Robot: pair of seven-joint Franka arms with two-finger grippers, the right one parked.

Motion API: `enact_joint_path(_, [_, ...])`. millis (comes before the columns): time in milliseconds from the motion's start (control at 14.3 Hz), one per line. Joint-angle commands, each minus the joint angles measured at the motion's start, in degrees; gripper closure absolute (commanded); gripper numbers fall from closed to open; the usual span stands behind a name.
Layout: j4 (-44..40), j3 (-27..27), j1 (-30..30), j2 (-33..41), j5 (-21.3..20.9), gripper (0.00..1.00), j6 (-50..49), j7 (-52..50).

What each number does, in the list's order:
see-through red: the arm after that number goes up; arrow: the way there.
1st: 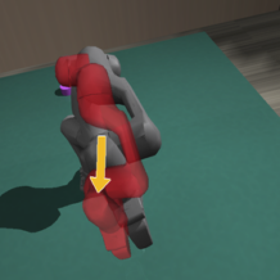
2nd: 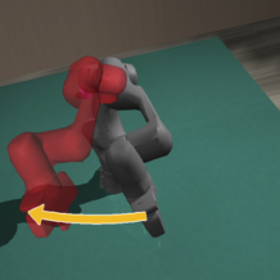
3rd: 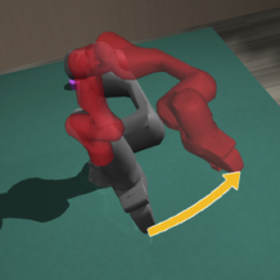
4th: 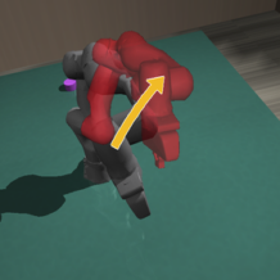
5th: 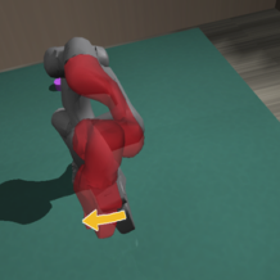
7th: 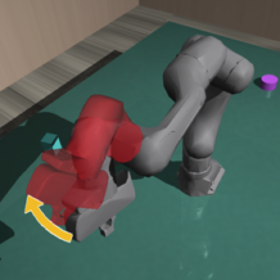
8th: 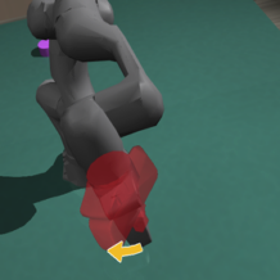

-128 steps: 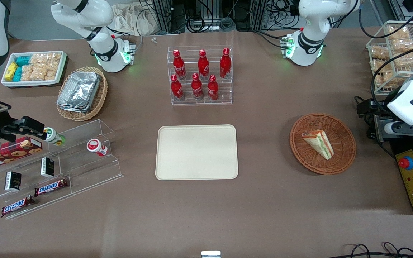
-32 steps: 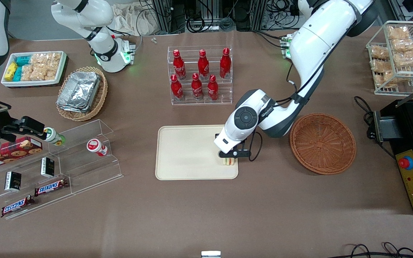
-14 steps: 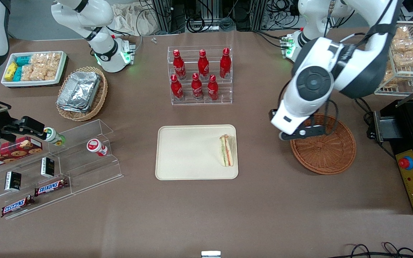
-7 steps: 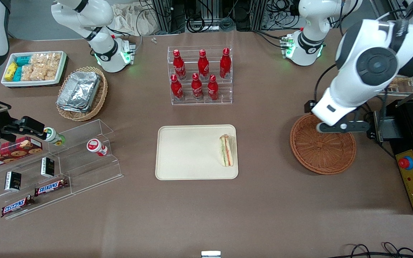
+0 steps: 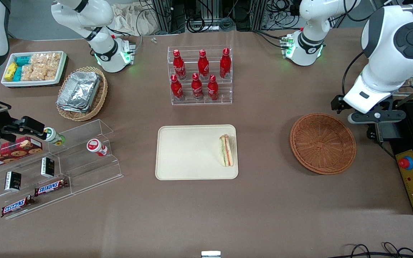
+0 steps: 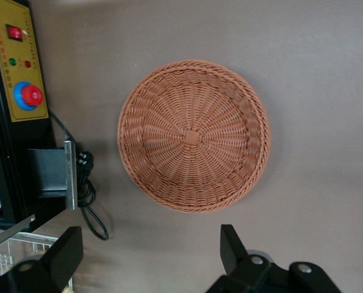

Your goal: Place sandwich from basket to tray

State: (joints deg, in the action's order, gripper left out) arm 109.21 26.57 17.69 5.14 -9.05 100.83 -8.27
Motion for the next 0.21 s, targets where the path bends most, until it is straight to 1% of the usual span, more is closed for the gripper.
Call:
enact_joint_path(0, [1.3, 0.4, 2.4, 1.8, 1.1, 0.00, 1.1, 1.0])
enact_joint_path(140, [1.2, 0.3, 4.3, 1.5, 3.5, 0.00, 1.0, 1.1])
